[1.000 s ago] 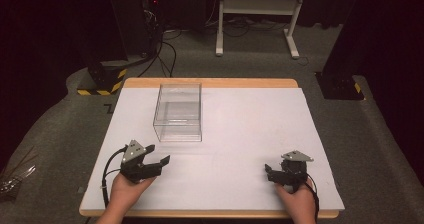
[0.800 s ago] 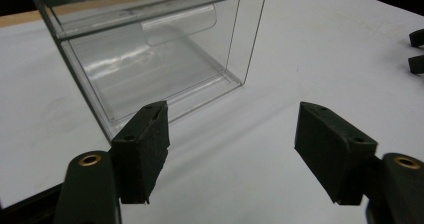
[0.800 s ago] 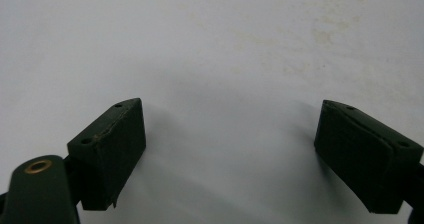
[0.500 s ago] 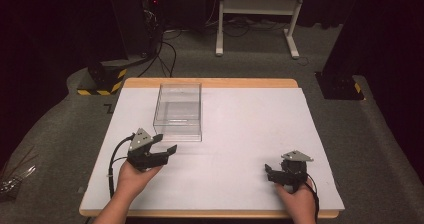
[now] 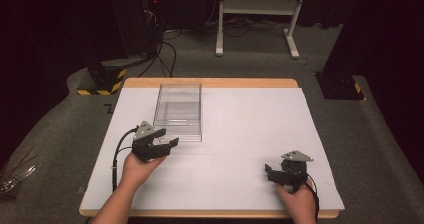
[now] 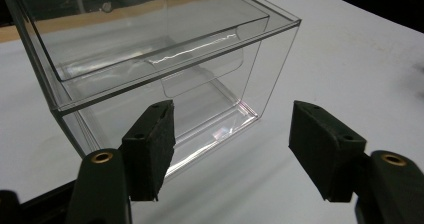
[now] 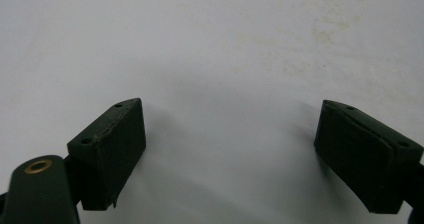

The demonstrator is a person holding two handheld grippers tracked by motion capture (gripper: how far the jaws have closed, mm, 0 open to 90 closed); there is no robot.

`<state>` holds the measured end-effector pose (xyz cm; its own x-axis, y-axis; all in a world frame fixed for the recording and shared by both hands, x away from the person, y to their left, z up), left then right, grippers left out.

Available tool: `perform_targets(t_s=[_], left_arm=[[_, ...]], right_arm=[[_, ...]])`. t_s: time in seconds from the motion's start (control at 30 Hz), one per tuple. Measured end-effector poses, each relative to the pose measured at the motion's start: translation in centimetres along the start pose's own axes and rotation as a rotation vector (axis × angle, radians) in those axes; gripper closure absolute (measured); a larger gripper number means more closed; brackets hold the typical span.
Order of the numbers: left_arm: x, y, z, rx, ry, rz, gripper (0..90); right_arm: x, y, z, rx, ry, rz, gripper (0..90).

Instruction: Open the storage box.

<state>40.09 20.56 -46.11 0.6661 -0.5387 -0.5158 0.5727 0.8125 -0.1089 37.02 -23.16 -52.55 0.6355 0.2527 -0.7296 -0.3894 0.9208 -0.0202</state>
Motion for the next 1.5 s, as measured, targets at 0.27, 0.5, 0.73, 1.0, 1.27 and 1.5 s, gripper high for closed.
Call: perform_targets(t_s=[0.27, 0.5, 0.73, 1.0, 1.27, 1.5], left_arm=[[0.9, 0.8, 0.1, -0.030, -0.039, -0.012, 40.4], [1.7, 1.7, -0.2, -0.063, -0.041, -0.032, 40.6], [2.1, 2.4, -0.3, -0.079, -0.074, -0.075, 43.1], [2.4, 2.7, -0.3, -0.092, -0.115, -0.103, 51.9], [3.0, 3.0, -0.7, -0.081, -0.124, -0.131, 62.6], [2.9, 3.1, -0.8, -0.077, -0.140, -0.133, 64.8]], right_arm=[[0.0, 0.0, 0.0, 0.000, 0.001, 0.000, 12.9], [0.0, 0.0, 0.0, 0.002, 0.001, -0.001, 13.0], [0.0, 0.1, 0.0, 0.003, 0.001, -0.001, 13.0], [0.0, 0.1, 0.0, 0.003, 0.000, -0.001, 13.1], [0.0, 0.1, 0.0, 0.001, -0.001, -0.002, 13.2], [0.0, 0.1, 0.0, -0.002, -0.002, -0.002, 13.2]])
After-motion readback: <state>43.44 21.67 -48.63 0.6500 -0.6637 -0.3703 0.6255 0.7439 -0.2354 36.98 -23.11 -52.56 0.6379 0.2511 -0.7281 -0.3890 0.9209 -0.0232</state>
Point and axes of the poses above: each handheld gripper's, and its own axes: x roughly forward along the jaws, z roughly out of its top, y roughly to its left, the point moved 3 cm from there along x, roughly forward along the jaws, and after that the axes turned 2 degrees about y, right-handed, at the moved point
